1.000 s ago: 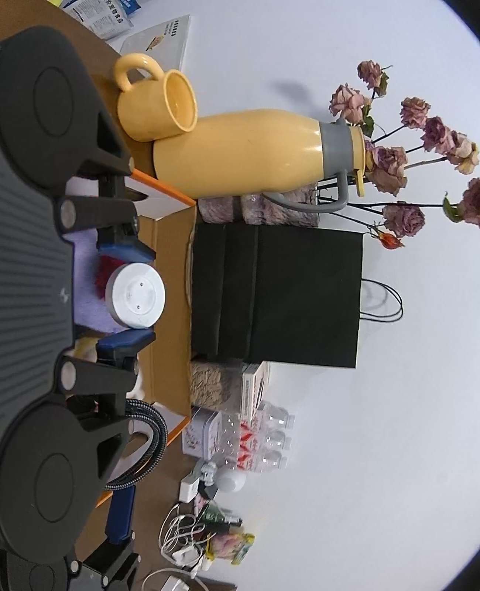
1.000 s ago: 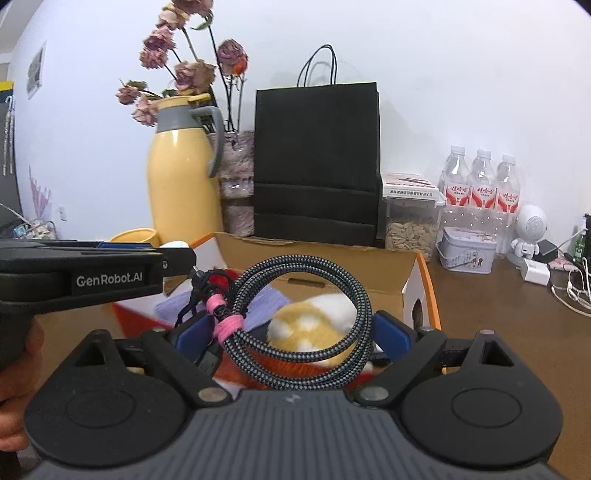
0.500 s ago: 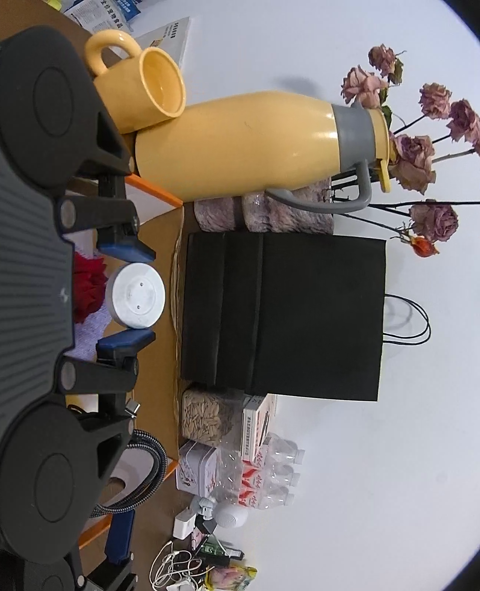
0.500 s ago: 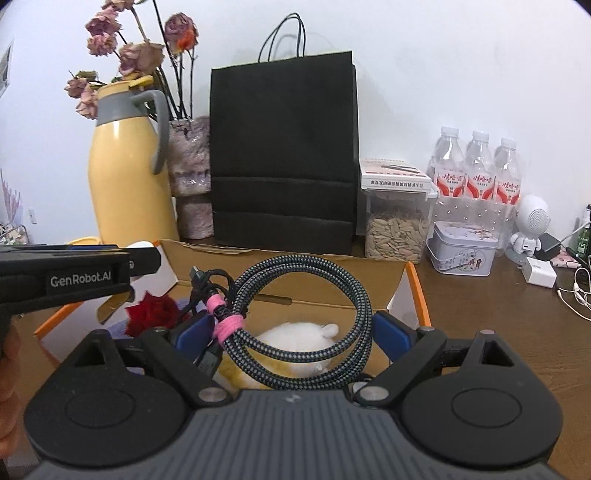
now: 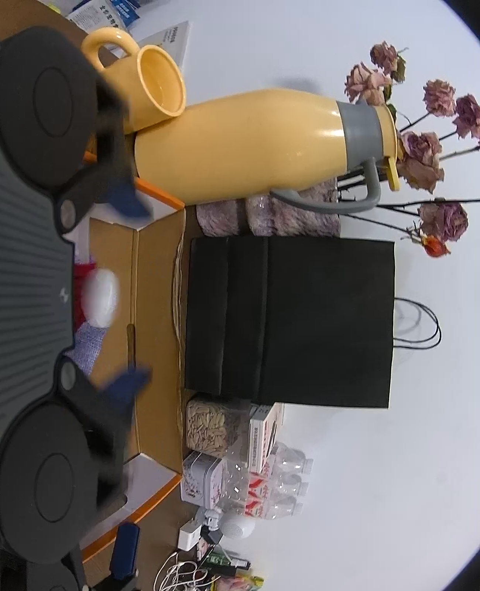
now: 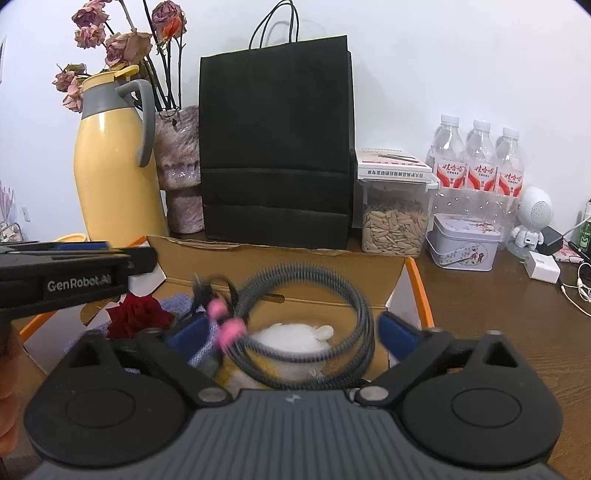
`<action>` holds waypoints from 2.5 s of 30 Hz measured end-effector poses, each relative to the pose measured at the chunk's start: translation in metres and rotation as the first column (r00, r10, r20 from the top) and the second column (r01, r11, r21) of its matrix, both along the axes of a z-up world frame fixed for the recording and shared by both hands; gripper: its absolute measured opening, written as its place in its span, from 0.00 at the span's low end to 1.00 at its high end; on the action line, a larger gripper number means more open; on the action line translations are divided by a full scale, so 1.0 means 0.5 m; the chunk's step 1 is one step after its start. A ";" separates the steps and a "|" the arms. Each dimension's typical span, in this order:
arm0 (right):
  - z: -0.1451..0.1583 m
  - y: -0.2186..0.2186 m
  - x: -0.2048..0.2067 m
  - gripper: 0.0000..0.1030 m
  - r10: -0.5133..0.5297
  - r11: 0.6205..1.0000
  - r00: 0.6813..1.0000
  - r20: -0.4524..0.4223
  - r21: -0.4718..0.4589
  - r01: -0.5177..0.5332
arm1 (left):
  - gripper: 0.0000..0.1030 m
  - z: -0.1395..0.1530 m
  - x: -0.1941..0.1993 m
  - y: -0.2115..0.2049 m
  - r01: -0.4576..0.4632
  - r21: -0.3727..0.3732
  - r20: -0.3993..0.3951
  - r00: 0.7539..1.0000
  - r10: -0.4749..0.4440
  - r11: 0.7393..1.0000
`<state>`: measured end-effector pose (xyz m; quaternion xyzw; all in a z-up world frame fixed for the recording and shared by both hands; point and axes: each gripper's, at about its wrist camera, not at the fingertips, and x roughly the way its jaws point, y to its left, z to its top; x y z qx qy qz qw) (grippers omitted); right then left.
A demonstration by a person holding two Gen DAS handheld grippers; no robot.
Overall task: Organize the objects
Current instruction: 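Open both tools over the box, releasing lid and cable, and withdraw, then grasp a white lid with the left tool while the right tool grasps the clear plastic bag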
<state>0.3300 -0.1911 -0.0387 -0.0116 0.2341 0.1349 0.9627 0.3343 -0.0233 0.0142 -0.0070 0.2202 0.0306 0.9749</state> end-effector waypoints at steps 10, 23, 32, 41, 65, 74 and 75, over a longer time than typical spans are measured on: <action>0.006 -0.009 0.000 1.00 -0.024 1.000 1.000 -0.002 0.016 0.024 | 1.00 0.006 -0.007 0.003 -0.028 -0.013 0.004 1.000 0.028 1.000; 0.018 -0.010 -0.049 1.00 -0.011 1.000 0.999 0.044 0.003 0.011 | 1.00 0.028 -0.067 0.014 0.009 -0.030 0.057 0.998 -0.007 1.000; 0.021 -0.024 -0.121 1.00 -0.012 1.000 0.996 0.086 -0.013 0.013 | 1.00 0.035 -0.154 0.036 0.053 -0.052 0.093 0.994 -0.048 0.997; 0.001 -0.031 -0.204 1.00 0.006 1.000 0.995 0.097 -0.024 -0.004 | 1.00 0.015 -0.244 0.028 0.096 -0.013 0.113 0.989 -0.094 0.995; -0.076 -0.050 -0.365 1.00 0.014 1.000 1.000 0.006 -0.015 -0.014 | 1.00 -0.095 -0.418 0.054 0.080 0.027 -0.004 0.997 -0.080 0.996; -0.093 -0.046 -0.396 1.00 0.028 1.000 0.998 -0.051 -0.003 -0.028 | 1.00 -0.121 -0.466 0.067 0.075 0.033 -0.069 0.995 -0.073 0.997; -0.093 -0.046 -0.399 1.00 0.030 1.000 0.998 -0.055 0.001 -0.030 | 1.00 -0.125 -0.468 0.068 0.074 0.036 -0.080 0.994 -0.071 0.997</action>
